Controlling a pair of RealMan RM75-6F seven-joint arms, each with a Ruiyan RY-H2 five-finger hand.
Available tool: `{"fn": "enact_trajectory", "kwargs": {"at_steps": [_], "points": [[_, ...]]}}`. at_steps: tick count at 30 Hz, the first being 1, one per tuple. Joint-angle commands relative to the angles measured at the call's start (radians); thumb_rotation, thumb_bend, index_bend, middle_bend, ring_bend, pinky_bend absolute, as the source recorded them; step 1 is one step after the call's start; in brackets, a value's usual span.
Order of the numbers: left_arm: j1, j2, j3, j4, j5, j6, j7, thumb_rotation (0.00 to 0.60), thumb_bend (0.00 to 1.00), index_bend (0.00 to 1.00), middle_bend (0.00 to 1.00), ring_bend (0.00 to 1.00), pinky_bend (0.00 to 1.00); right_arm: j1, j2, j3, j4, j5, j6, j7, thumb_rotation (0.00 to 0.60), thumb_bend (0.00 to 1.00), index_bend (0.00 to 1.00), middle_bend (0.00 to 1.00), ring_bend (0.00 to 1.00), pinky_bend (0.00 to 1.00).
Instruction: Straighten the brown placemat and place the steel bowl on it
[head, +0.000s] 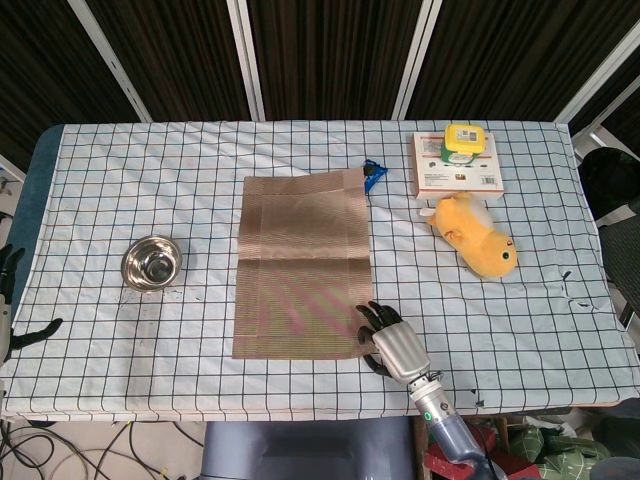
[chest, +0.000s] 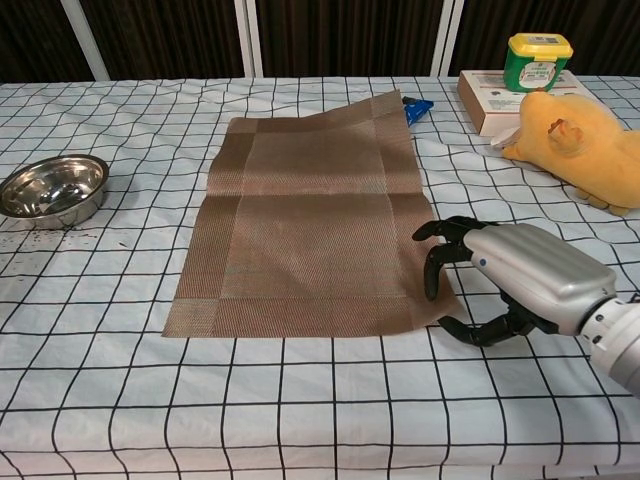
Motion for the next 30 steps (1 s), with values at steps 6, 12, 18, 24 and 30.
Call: {"fn": "enact_trajectory", "kwargs": {"at_steps": [6, 12, 18, 24, 30], "points": [[0.0, 0.0, -0.002, 0.0, -0.005, -0.002, -0.001, 0.6, 0.0, 0.0, 0.0, 0.0, 0.01, -0.001, -0.001, -0.003, 0.002, 0.001, 0.0, -0.001, 0.6, 0.37, 0.56, 0.14, 0.09, 0.18], [0.0, 0.001, -0.002, -0.001, -0.006, -0.003, -0.001, 0.6, 0.0, 0.0, 0.0, 0.0, 0.01, -0.001, -0.001, -0.008, 0.003, 0.0, -0.003, -0.001, 0.6, 0.44, 0.6, 0.14, 0.09, 0.18], [-0.001, 0.001, -0.002, -0.002, -0.006, -0.003, -0.002, 0.6, 0.0, 0.0, 0.0, 0.0, 0.01, -0.001, 0.001, -0.01, 0.002, -0.002, -0.001, 0.001, 0.6, 0.45, 0.62, 0.14, 0.09, 0.17], [-0.001, 0.001, -0.002, -0.001, -0.006, -0.003, -0.003, 0.6, 0.0, 0.0, 0.0, 0.0, 0.01, -0.006, 0.015, -0.018, -0.022, -0.015, 0.01, 0.013, 0.6, 0.45, 0.63, 0.14, 0.09, 0.17], [-0.002, -0.001, 0.001, -0.002, -0.002, -0.005, 0.001, 0.6, 0.0, 0.0, 0.0, 0.0, 0.01, -0.026, 0.061, -0.053, -0.094, -0.059, 0.05, 0.022, 0.6, 0.46, 0.64, 0.14, 0.09, 0.18]]}}
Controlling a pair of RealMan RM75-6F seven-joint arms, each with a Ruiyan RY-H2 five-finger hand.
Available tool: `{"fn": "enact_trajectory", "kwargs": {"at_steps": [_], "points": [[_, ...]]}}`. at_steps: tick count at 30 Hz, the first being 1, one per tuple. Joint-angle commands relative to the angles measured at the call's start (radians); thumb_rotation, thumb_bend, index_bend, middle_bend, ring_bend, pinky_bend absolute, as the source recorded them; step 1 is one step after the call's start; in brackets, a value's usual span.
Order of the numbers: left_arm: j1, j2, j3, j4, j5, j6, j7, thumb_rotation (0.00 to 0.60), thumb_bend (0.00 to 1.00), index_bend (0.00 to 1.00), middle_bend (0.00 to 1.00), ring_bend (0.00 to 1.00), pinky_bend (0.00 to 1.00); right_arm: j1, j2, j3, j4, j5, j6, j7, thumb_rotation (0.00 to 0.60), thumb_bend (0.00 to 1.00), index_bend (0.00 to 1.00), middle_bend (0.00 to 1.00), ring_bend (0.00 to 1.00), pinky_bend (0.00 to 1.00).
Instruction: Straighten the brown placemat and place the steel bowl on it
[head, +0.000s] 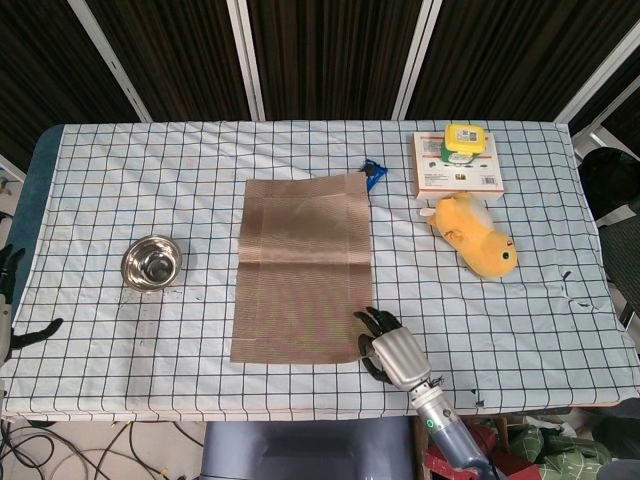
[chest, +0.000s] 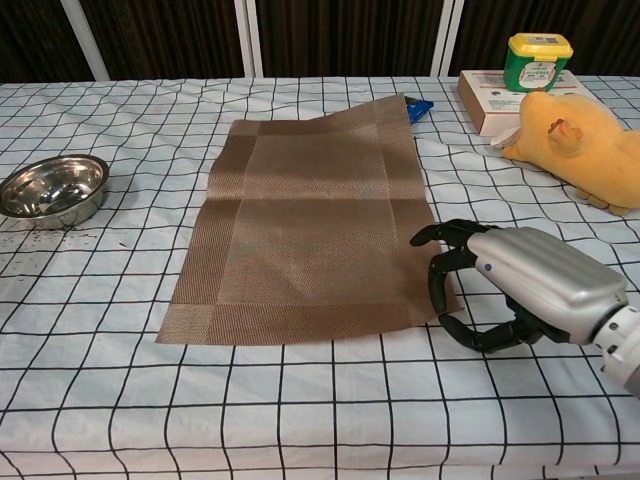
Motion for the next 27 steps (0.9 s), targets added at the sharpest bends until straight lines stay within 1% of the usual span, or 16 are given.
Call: {"fn": "enact_trajectory", "kwargs": {"at_steps": [1, 6, 9, 12, 17, 21, 27], "points": [[0.0, -0.001, 0.001, -0.001, 0.002, 0.0, 0.002, 0.6, 0.0, 0.0, 0.0, 0.0, 0.01, -0.016, 0.032, -0.026, -0.038, -0.031, 0.028, 0.003, 0.6, 0.46, 0.65, 0.14, 0.09, 0.18], [0.001, -0.002, 0.003, -0.005, 0.005, 0.003, 0.004, 0.6, 0.0, 0.0, 0.0, 0.0, 0.01, -0.033, 0.078, -0.051, -0.071, -0.057, 0.05, -0.018, 0.6, 0.46, 0.65, 0.14, 0.09, 0.17], [0.002, -0.002, 0.004, -0.006, 0.006, 0.004, 0.004, 0.6, 0.0, 0.0, 0.0, 0.0, 0.01, -0.041, 0.107, -0.047, -0.087, -0.044, 0.053, -0.02, 0.6, 0.46, 0.65, 0.14, 0.09, 0.17], [0.002, -0.001, 0.005, -0.007, 0.008, 0.004, 0.002, 0.6, 0.0, 0.0, 0.0, 0.0, 0.01, -0.049, 0.141, -0.033, -0.112, -0.014, 0.051, -0.015, 0.6, 0.46, 0.66, 0.14, 0.09, 0.17], [0.001, 0.0, 0.005, -0.007, 0.008, 0.001, 0.0, 0.6, 0.0, 0.0, 0.0, 0.0, 0.01, -0.048, 0.212, 0.005, -0.13, 0.038, 0.042, -0.039, 0.6, 0.46, 0.66, 0.14, 0.09, 0.17], [0.001, 0.0, 0.006, -0.008, 0.009, 0.0, 0.001, 0.6, 0.0, 0.0, 0.0, 0.0, 0.01, -0.044, 0.263, 0.054, -0.149, 0.106, 0.028, -0.043, 0.6, 0.46, 0.67, 0.15, 0.09, 0.17], [0.001, 0.0, 0.006, -0.01, 0.007, 0.0, 0.001, 0.6, 0.0, 0.0, 0.0, 0.0, 0.01, -0.025, 0.327, 0.12, -0.156, 0.169, 0.018, -0.074, 0.6, 0.46, 0.67, 0.15, 0.09, 0.17]]}}
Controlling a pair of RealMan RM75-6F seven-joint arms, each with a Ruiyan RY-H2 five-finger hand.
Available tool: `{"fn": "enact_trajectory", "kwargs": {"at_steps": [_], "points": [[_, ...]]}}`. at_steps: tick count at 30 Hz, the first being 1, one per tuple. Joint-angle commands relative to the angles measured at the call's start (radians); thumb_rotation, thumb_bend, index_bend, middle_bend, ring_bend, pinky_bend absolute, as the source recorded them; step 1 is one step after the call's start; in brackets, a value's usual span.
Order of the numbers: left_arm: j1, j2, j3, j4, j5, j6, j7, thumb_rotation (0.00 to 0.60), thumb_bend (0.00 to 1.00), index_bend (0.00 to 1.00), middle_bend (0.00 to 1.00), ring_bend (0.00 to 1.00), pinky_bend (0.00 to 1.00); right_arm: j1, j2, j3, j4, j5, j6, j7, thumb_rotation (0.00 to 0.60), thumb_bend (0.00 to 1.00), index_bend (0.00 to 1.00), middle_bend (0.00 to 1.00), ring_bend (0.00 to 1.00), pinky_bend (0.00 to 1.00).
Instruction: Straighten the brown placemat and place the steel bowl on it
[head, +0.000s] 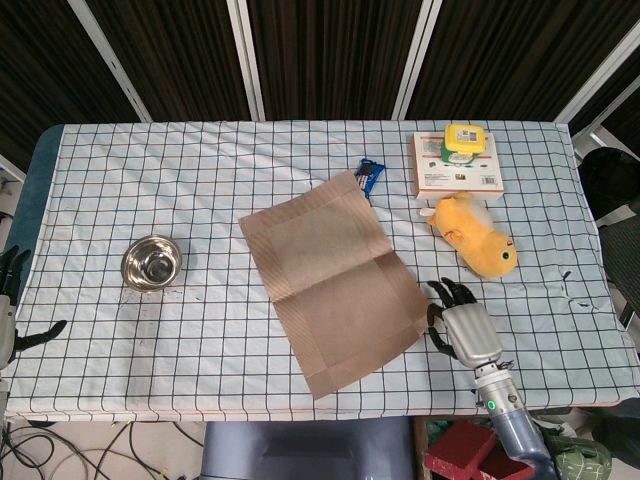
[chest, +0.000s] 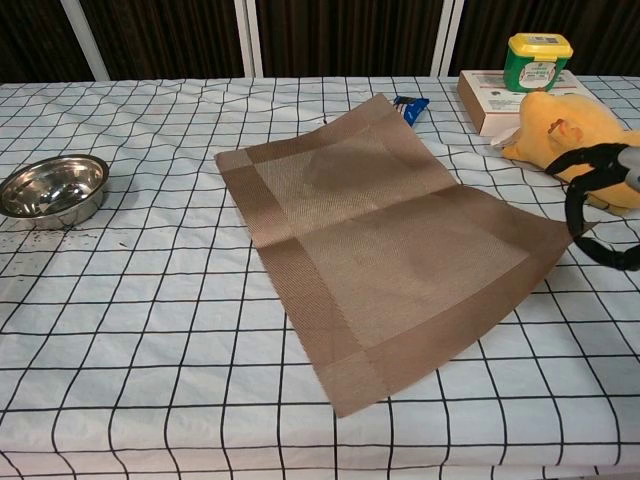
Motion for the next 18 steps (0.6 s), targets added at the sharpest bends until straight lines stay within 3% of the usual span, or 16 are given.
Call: {"fn": "enact_trajectory", "kwargs": {"at_steps": [1, 18], "points": [[0.0, 0.0, 0.0, 0.0, -0.001, 0.0, 0.0, 0.6, 0.0, 0.0, 0.0, 0.0, 0.01, 0.016, 0.036, 0.037, -0.007, 0.033, -0.01, -0.023, 0.6, 0.47, 0.67, 0.15, 0.09, 0.17], [0.002, 0.003, -0.001, -0.003, 0.0, 0.003, -0.006, 0.6, 0.0, 0.0, 0.0, 0.0, 0.01, 0.125, 0.12, 0.145, 0.126, 0.162, -0.084, -0.256, 0.6, 0.47, 0.67, 0.15, 0.09, 0.17]]}}
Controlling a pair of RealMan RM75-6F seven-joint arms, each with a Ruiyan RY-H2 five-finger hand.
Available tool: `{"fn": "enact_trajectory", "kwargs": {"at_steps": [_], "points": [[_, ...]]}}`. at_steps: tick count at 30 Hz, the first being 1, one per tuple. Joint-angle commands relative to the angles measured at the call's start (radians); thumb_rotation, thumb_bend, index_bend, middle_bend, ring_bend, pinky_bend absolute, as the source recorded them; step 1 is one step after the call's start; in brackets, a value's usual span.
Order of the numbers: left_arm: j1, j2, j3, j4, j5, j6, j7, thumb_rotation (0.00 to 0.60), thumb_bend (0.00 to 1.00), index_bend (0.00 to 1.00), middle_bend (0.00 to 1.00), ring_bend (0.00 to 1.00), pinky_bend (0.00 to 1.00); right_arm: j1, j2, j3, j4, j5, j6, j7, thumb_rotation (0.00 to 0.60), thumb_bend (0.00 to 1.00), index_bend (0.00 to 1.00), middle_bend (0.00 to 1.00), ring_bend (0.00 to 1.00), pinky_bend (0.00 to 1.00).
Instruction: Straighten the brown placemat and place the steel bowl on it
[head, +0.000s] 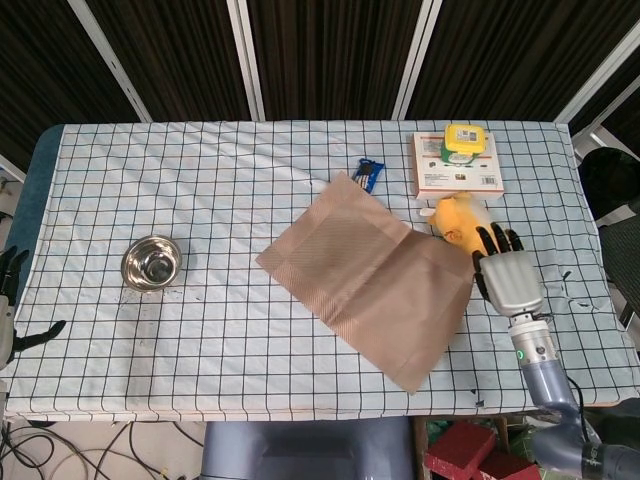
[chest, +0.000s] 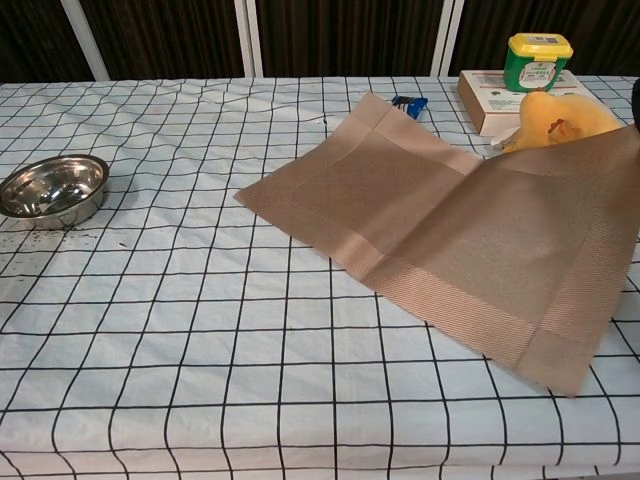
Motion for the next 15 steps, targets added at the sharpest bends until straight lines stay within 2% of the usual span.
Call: {"fn": "enact_trajectory", "kwargs": {"at_steps": [1, 7, 11, 15], "points": [[0.0, 0.0, 0.0, 0.0, 0.0, 0.0, 0.0, 0.6, 0.0, 0.0, 0.0, 0.0, 0.01, 0.022, 0.012, 0.016, 0.029, 0.03, -0.021, -0.029, 0.6, 0.47, 0.67, 0.15, 0.09, 0.17], [0.0, -0.001, 0.0, 0.0, -0.002, 0.0, 0.003, 0.6, 0.0, 0.0, 0.0, 0.0, 0.01, 0.047, 0.023, 0.029, 0.089, 0.075, -0.031, -0.091, 0.6, 0.46, 0.67, 0.15, 0.09, 0.17], [0.0, -0.003, 0.0, 0.0, -0.001, 0.0, 0.005, 0.6, 0.0, 0.0, 0.0, 0.0, 0.01, 0.05, 0.029, 0.017, 0.108, 0.062, -0.019, -0.108, 0.6, 0.45, 0.67, 0.14, 0.09, 0.17], [0.0, -0.005, 0.002, -0.002, 0.002, 0.003, 0.011, 0.6, 0.0, 0.0, 0.0, 0.0, 0.01, 0.046, 0.018, 0.001, 0.122, 0.035, 0.005, -0.088, 0.6, 0.34, 0.64, 0.11, 0.09, 0.17]]}}
